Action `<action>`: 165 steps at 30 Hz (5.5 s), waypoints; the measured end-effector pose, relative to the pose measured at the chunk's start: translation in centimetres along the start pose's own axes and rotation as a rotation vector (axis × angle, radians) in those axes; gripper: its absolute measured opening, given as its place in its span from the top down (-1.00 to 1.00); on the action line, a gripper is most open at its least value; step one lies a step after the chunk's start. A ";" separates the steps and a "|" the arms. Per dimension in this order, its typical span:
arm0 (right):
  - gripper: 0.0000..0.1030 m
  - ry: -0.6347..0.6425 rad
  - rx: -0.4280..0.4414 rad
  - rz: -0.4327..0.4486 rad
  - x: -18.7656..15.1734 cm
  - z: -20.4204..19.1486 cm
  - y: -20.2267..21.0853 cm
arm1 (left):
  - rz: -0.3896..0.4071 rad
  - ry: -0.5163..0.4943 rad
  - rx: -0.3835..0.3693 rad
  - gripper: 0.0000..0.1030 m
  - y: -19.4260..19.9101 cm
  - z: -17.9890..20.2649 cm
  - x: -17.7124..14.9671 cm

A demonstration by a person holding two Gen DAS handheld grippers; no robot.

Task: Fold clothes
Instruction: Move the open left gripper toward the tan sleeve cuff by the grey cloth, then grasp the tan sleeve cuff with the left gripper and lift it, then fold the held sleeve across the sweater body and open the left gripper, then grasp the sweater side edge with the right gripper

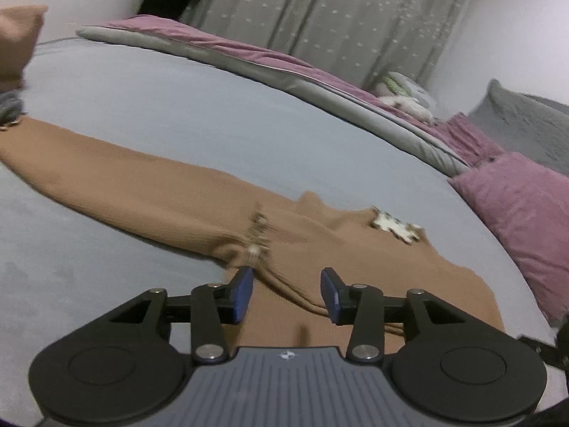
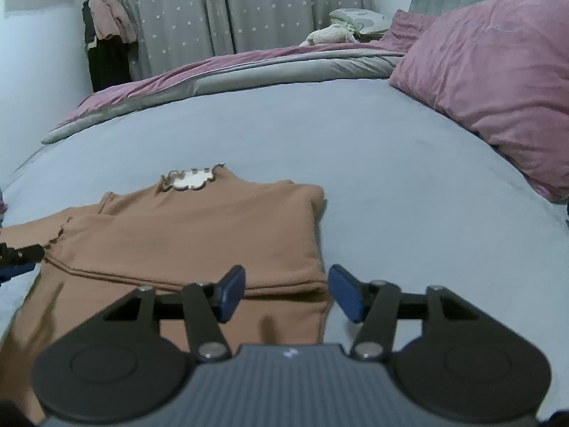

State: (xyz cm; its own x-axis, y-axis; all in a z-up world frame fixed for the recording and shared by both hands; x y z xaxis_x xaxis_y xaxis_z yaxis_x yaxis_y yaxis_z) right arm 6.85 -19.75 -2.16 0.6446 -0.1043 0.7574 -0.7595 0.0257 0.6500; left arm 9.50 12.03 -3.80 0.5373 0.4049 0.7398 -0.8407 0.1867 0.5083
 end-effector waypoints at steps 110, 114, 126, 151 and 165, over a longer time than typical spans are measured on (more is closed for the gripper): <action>-0.66 -0.212 0.132 0.042 1.6 -0.8 0.8 | 0.093 -0.266 -0.220 0.84 -4.3 11.4 -0.3; -0.66 -0.209 0.129 0.037 1.5 -0.8 0.6 | 0.034 -0.295 -0.218 0.84 -5.3 11.4 -2.3; -0.67 -0.204 0.130 0.031 1.4 -0.9 0.4 | -0.109 -0.366 -0.272 0.43 -6.4 12.5 -5.2; -0.71 -0.185 0.139 0.019 1.2 -1.4 0.4 | -0.150 -0.327 -0.186 -0.26 -0.1 10.5 -2.3; -0.73 -0.107 0.139 -0.034 -0.4 -3.4 -0.5 | -0.183 -0.112 0.012 -0.42 -0.5 2.4 -0.9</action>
State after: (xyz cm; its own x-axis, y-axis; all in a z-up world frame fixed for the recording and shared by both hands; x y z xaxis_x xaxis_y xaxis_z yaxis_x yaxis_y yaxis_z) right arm 7.28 -16.38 -2.64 0.6628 -0.2086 0.7192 -0.7469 -0.1162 0.6547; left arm 9.62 9.43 -3.65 0.6853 0.2635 0.6789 -0.7282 0.2372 0.6430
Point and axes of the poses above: each gripper's, at about its wrist camera, not at the fingertips, and y roughly against the way its jaws point, z to its right, x to its top, the point moved 3 cm from there along -y, roughly the way its jaws point, and after that the axes turned 6 degrees about -x, right-handed, at the moved point
